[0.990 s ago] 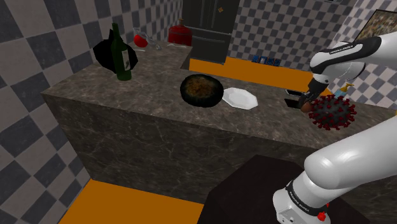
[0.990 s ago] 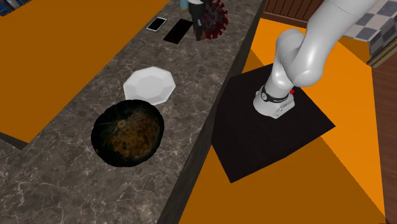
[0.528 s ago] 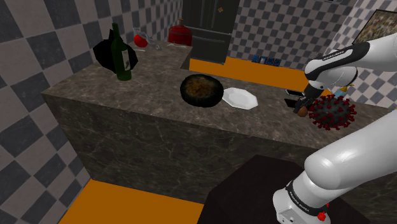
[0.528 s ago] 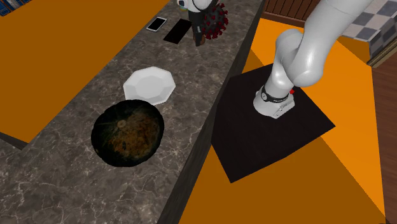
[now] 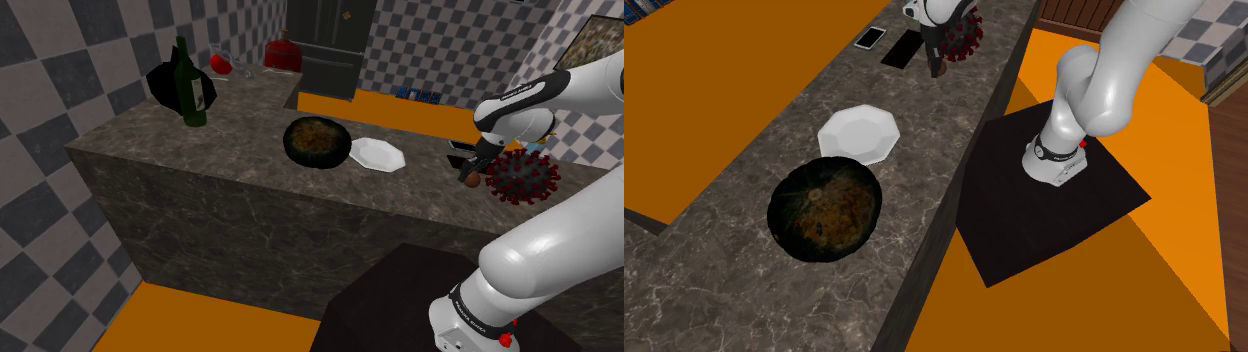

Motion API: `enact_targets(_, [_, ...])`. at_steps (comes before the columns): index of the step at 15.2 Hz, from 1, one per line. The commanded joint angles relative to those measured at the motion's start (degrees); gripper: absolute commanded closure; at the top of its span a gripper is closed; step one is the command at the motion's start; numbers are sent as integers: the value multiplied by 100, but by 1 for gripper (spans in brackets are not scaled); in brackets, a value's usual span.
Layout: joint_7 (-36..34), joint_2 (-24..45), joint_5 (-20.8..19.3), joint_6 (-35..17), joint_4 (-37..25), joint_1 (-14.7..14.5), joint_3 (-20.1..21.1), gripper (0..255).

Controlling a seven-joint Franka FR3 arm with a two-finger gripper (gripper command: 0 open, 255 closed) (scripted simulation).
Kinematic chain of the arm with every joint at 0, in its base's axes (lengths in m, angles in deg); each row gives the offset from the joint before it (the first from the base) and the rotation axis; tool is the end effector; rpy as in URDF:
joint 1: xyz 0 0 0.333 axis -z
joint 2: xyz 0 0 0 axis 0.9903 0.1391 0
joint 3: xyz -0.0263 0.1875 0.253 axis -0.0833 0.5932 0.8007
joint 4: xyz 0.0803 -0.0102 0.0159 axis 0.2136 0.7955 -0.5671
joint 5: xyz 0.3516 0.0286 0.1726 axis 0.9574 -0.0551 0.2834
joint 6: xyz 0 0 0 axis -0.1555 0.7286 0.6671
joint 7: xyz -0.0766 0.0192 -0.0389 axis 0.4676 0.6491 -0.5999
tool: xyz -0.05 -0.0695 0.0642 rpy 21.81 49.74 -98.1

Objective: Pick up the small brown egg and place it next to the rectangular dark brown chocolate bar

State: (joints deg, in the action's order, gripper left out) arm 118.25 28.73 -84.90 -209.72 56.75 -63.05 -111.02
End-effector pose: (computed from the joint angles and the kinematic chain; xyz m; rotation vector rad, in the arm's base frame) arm 0.2433 -0.4010 0.3414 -3.1054 0.2996 -0.0376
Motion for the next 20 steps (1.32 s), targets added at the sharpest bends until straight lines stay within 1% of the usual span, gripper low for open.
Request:
enact_targets(1, [-2,13,0,5,24,15,-16,255])
enact_targets(2, [-2,13,0,5,24,16,-15,255])
enact_targets(3, [6,29,14,6,10,12,-18,0])
enact_targets(8, [-2,13,0,5,24,16,-15,0])
enact_targets(10, [-167,-299,-212,436,-147,67,64,0])
enact_targets(12, [-274,-536,-342,819,-326,105,143,0])
enact_targets(20, [-272,-535,-340,819,-326,111,149,0])
